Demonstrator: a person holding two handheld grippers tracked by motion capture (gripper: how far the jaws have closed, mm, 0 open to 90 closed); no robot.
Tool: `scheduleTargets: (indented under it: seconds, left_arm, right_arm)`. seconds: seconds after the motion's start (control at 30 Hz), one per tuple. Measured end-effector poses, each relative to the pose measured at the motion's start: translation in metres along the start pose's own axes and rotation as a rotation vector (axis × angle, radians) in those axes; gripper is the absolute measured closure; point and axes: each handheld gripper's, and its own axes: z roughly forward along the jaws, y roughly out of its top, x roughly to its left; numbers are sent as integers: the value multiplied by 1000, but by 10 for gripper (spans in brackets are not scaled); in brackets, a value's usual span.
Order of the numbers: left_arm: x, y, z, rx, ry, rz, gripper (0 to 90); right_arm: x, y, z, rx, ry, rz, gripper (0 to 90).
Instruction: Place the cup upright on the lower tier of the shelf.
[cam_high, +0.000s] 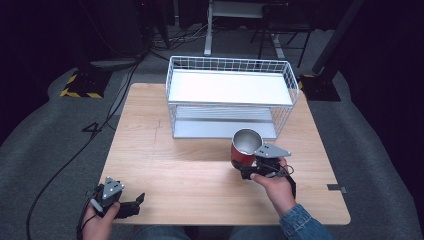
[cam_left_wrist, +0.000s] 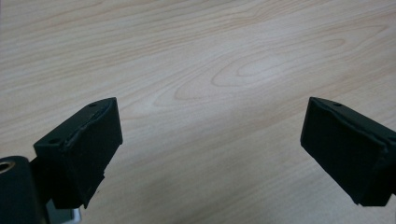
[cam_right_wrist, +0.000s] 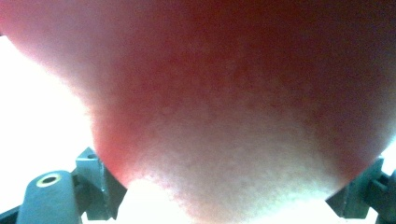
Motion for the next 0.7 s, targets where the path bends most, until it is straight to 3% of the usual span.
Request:
scheduleTargets:
  seconds: [0.7]
  left_arm:
    - [20, -49, -47, 21, 98, -112, 62]
  right_arm:
    - [-28, 22, 53, 28, -21, 37, 169]
